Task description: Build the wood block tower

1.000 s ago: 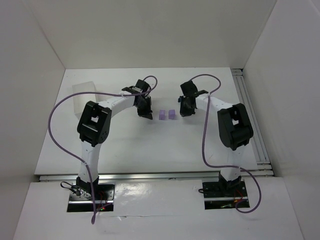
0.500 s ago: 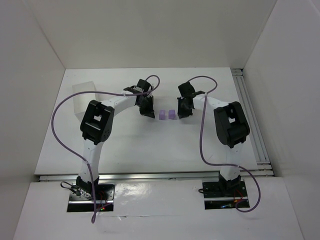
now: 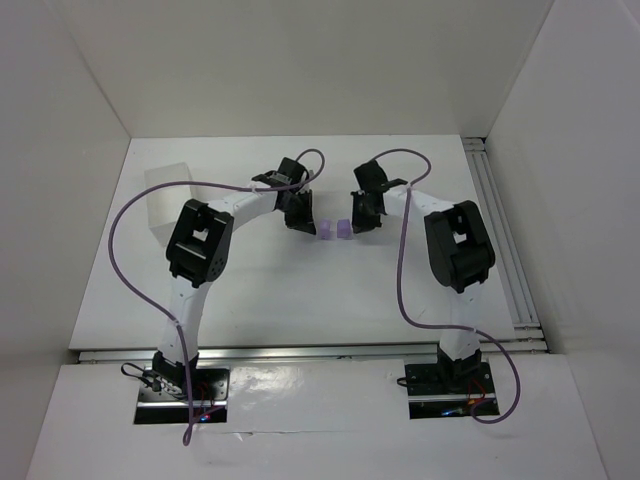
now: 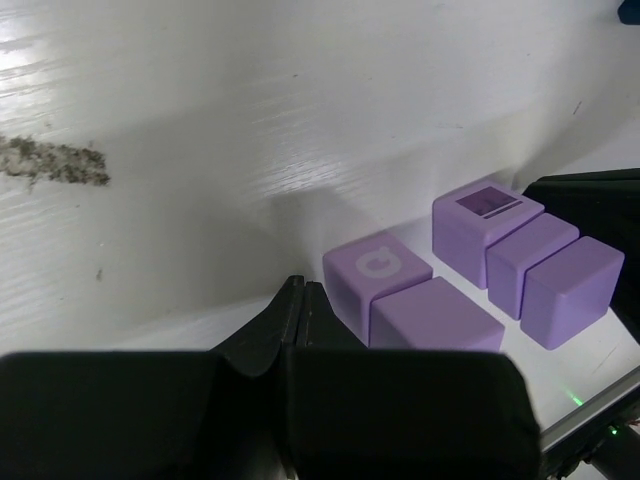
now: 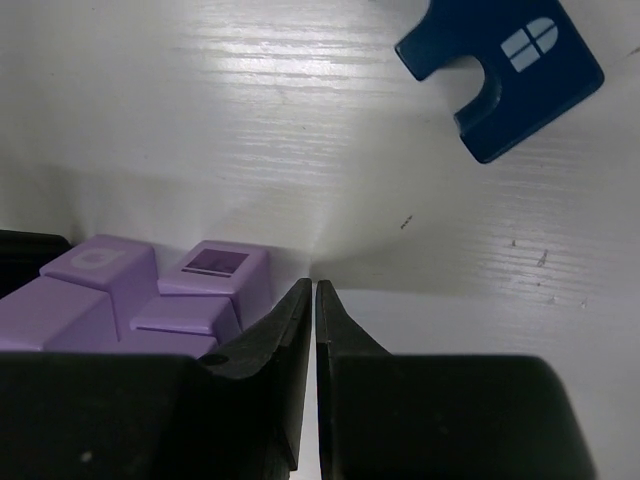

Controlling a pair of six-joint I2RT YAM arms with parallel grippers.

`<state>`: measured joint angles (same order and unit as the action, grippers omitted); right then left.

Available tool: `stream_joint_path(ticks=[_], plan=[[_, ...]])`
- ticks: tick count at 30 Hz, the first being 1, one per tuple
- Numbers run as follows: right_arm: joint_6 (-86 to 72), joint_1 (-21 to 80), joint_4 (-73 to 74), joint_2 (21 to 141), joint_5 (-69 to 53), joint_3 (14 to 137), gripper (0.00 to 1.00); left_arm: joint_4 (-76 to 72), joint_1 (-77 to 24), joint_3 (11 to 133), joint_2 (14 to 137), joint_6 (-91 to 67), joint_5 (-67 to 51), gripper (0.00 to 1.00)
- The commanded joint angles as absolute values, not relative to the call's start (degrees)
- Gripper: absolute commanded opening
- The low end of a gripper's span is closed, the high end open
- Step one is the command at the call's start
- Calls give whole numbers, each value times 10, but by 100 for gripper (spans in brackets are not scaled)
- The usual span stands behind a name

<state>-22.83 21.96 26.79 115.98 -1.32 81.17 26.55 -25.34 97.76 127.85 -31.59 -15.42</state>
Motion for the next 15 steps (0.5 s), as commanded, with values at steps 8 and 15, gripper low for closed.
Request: stream_joint_path(ticks=[8, 15], plan=[[-217, 235, 257, 1176, -32, 850, 12, 260, -269, 1006, 1299, -307, -173, 0], [-217, 240, 257, 1176, -32, 850, 12, 260, -274, 1012, 1299, -312, -173, 0]])
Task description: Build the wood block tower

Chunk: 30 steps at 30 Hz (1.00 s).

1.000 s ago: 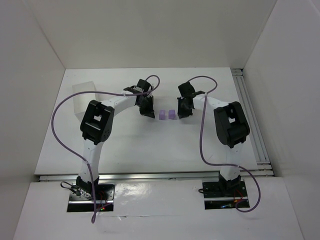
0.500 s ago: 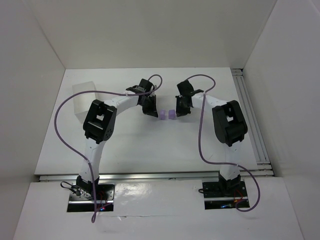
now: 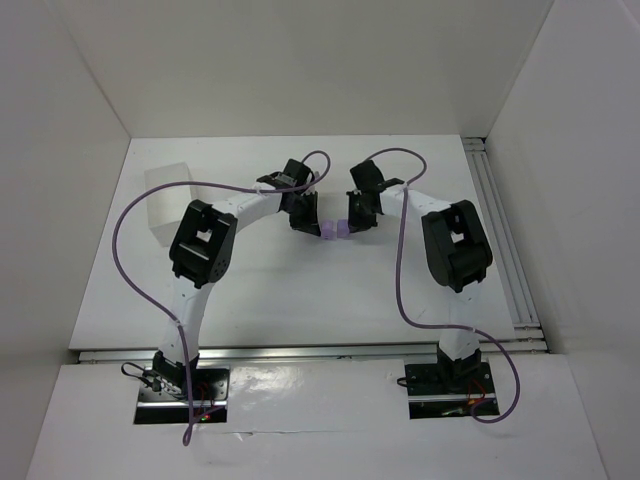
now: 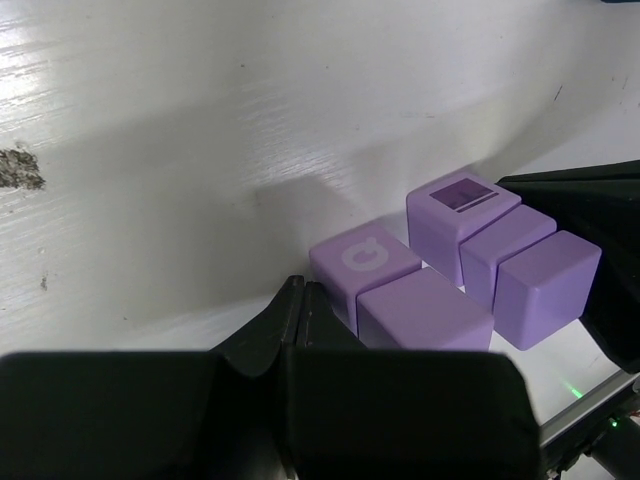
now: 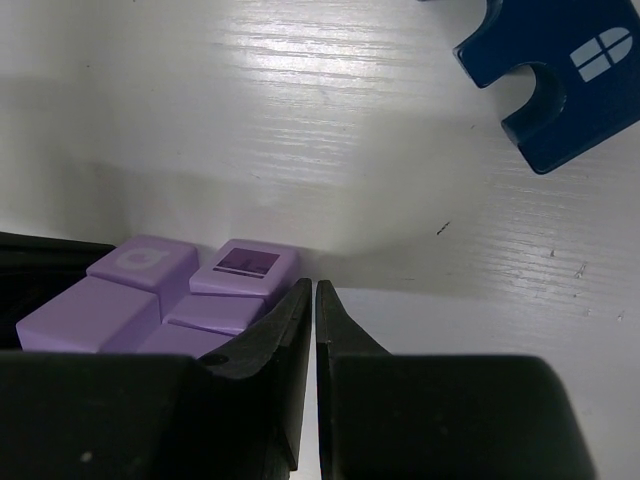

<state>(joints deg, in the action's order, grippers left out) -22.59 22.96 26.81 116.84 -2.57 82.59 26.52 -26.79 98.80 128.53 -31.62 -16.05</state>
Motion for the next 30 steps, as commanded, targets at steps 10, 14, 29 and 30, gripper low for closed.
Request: stream_joint_path(ticks=[10, 14, 29, 30], plan=[[-217, 245, 257, 1176, -32, 850, 12, 260, -274, 1022, 1304, -318, -173, 0], [-212, 245, 257, 1181, -32, 850, 12, 260, -274, 1027, 1310, -323, -173, 0], [-212, 250, 262, 1181, -32, 855, 12, 260, -279, 1033, 1315, -329, -173, 0], [-212, 250, 262, 1181, -32, 855, 12, 260, -279, 1033, 1315, -329, -173, 0]])
